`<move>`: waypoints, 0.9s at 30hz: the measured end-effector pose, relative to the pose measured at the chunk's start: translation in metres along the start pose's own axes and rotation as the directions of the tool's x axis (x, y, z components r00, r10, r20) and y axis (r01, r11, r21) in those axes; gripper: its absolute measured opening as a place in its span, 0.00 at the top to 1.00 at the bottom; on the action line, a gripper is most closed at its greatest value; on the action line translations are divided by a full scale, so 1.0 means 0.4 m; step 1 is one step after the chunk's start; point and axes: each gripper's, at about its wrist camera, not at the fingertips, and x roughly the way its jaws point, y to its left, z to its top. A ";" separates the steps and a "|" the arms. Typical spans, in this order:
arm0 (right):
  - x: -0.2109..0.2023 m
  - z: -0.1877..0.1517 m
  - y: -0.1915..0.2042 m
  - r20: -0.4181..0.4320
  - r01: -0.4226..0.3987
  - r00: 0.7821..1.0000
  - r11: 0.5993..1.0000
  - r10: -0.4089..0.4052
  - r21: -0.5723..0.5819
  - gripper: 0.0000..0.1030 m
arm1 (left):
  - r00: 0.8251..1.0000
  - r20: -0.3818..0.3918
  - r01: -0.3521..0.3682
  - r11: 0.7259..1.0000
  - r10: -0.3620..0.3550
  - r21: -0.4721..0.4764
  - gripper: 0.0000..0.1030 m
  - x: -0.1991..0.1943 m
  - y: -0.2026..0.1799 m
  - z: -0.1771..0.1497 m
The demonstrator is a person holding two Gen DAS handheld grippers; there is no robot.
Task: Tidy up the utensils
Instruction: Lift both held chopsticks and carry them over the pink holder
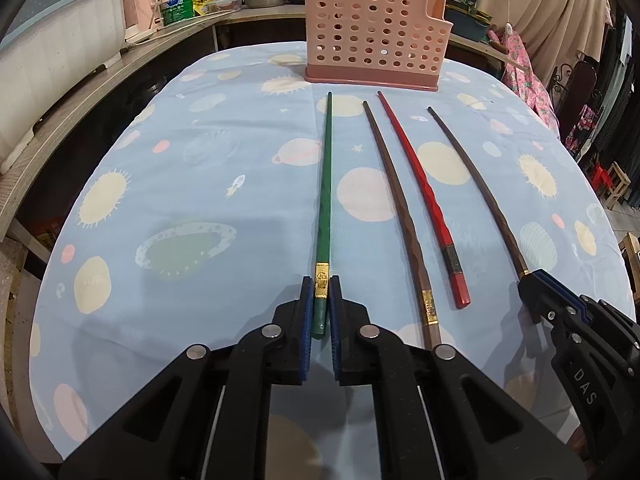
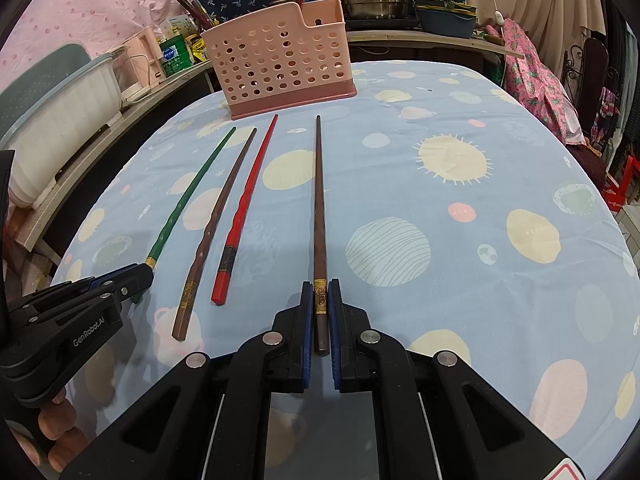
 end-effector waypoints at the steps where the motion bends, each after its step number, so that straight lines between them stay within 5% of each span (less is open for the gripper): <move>1: 0.000 0.000 0.000 0.000 -0.001 1.000 1.000 0.001 0.001 0.93 | 1.000 0.000 0.001 1.000 -0.001 0.001 0.93 0.000 -0.001 0.001; 11: -0.036 0.000 -0.005 0.010 -0.024 1.000 0.999 0.024 0.032 0.93 | 0.998 0.053 0.018 1.000 -0.017 -0.013 0.93 -0.072 0.034 0.024; 27: -0.249 0.151 -0.017 0.248 -0.077 0.967 0.996 0.062 0.050 0.93 | 0.974 0.221 0.057 0.998 -0.048 -0.037 0.93 -0.270 0.063 0.151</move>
